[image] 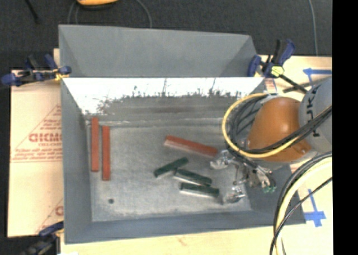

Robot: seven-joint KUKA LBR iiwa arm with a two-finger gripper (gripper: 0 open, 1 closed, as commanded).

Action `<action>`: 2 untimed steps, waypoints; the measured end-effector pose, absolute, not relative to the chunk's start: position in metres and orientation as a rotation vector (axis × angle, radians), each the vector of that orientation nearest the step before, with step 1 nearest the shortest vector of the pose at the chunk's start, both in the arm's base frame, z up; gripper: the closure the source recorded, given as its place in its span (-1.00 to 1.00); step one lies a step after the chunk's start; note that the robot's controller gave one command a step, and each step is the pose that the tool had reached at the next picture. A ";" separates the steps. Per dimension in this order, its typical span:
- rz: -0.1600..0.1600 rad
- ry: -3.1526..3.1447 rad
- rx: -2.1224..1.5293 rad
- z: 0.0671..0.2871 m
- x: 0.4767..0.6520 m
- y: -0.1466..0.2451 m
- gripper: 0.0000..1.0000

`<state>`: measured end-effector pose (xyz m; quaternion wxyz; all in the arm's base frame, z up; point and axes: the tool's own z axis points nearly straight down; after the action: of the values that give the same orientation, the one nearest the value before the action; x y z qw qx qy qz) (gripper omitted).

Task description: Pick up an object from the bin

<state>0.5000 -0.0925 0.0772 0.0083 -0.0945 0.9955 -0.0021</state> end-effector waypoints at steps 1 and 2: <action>-0.019 3.091 -0.510 0.079 0.491 -0.042 1.00; -0.019 3.091 -0.511 0.079 0.491 -0.042 1.00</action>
Offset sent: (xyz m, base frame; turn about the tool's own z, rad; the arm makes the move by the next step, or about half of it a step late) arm 0.0000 0.0000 0.0000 0.0000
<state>0.4909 -0.0419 0.0785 0.0044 -0.1631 0.9866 -0.0060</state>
